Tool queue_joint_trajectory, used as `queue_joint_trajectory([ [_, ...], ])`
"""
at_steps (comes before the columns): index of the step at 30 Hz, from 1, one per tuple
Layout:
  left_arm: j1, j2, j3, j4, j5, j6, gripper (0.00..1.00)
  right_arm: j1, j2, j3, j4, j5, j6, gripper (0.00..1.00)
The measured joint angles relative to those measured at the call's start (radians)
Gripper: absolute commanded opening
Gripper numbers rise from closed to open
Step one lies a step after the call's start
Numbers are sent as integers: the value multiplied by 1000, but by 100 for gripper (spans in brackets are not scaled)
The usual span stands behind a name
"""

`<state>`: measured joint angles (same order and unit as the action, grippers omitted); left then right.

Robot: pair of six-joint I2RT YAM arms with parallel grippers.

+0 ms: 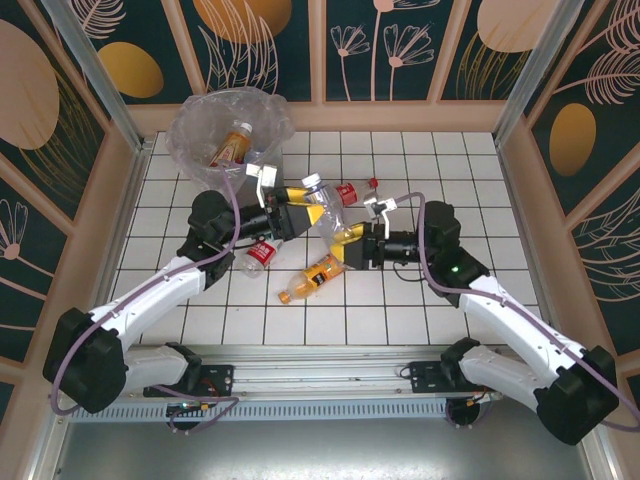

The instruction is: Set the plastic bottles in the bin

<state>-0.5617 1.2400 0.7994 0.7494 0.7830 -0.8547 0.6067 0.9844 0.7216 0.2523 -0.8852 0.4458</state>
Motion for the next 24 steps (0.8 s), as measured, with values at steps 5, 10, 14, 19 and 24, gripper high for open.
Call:
queue_joint_trajectory([
  [5, -3, -2, 0, 18, 22, 3, 80, 45, 33, 0, 67, 5, 33, 51],
  [10, -3, -18, 0, 17, 25, -6, 65, 57, 47, -19, 107, 36, 49, 51],
  [14, -3, -38, 0, 13, 21, -8, 58, 65, 46, -26, 143, 50, 54, 51],
  [19, -3, -51, 0, 7, 20, -8, 49, 71, 46, -26, 162, 53, 54, 57],
  [24, -3, -58, 0, -4, 0, -7, 51, 70, 40, -25, 140, 80, 41, 80],
])
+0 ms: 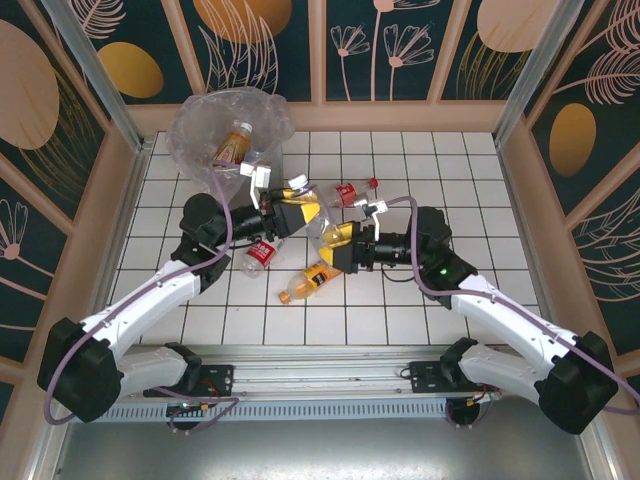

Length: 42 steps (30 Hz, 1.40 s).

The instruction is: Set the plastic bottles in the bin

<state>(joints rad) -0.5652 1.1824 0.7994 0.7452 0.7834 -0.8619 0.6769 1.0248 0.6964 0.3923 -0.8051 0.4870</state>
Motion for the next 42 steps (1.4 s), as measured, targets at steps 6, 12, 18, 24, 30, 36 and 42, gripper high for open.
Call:
queue_joint_trajectory([
  [6, 0, -48, 84, -196, -92, 79, 51, -1, -55, 31, -167, 115, -77, 97],
  [12, 0, -66, 253, -450, -229, 216, 52, -2, -180, 58, -315, 282, -191, 99],
  [18, 0, -48, 410, -698, -373, 364, 53, -3, -311, 56, -386, 380, -304, 99],
  [24, 0, 22, 581, -912, -579, 517, 53, -3, -462, 21, -394, 394, -405, 99],
  [30, 0, 140, 782, -1089, -784, 644, 53, -3, -552, -14, -398, 417, -457, 99],
  [36, 0, 263, 948, -1186, -1030, 797, 53, -3, -596, -44, -405, 439, -494, 99],
  [42, 11, 409, 1087, -1229, -1232, 948, 52, -4, -596, -45, -409, 442, -508, 99],
])
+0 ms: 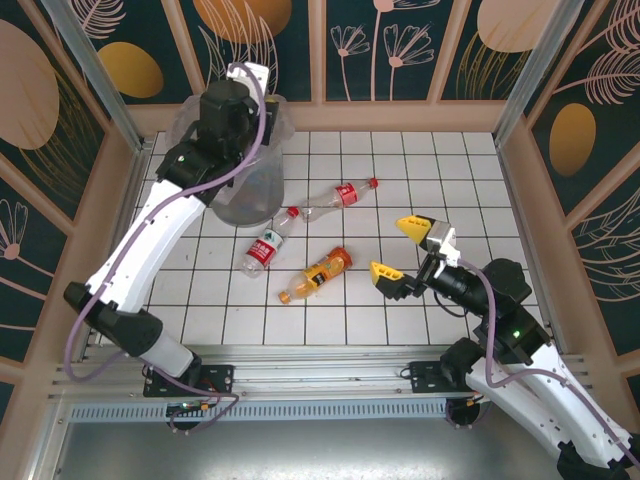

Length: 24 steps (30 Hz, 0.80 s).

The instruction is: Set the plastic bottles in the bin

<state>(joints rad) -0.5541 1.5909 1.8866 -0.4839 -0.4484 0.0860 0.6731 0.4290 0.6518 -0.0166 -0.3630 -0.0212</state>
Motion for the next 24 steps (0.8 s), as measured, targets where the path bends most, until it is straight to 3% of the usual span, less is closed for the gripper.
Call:
queue_joint_trajectory([
  [11, 150, 220, 145, -74, -66, 104, 55, 0, 0, 0, -11, 0, 0, 99],
  [17, 166, 267, 154, -107, -48, 111, 56, 0, 11, 0, -13, 4, 0, 99],
  [24, 173, 291, 167, -127, -2, 103, 77, 0, 31, 0, -20, 5, 0, 99],
])
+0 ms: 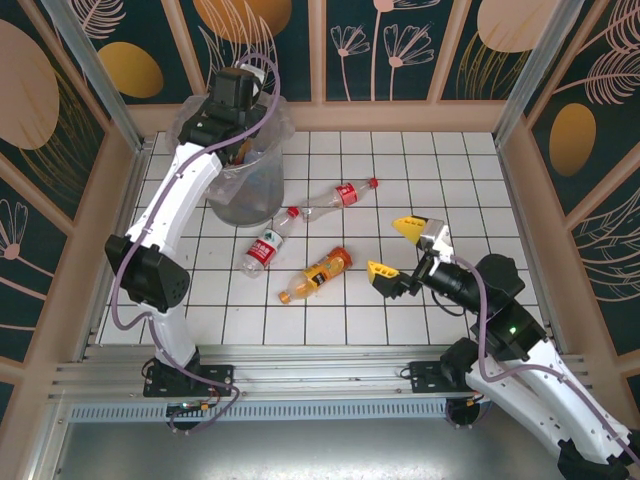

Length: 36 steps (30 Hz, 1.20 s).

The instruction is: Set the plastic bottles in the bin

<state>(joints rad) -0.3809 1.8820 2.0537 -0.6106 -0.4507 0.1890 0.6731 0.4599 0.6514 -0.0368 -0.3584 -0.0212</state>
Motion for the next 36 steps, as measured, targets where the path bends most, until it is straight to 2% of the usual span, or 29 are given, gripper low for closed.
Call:
queue_joint_trajectory([
  [7, 9, 42, 0, -37, 43, -22, 85, 0, 2, 0, -13, 14, 0, 99],
  [17, 9, 26, 43, -56, 101, -82, 98, 0, 30, 0, -16, 29, 2, 99],
  [22, 9, -26, 44, -60, 193, -135, 98, -4, 58, 0, -16, 70, 23, 99],
  [28, 9, -146, -16, -31, 419, -234, 99, -5, 118, 19, -32, 138, 63, 99],
  [36, 5, -390, -397, 166, 857, -315, 99, -6, 197, 90, -62, 234, 126, 99],
])
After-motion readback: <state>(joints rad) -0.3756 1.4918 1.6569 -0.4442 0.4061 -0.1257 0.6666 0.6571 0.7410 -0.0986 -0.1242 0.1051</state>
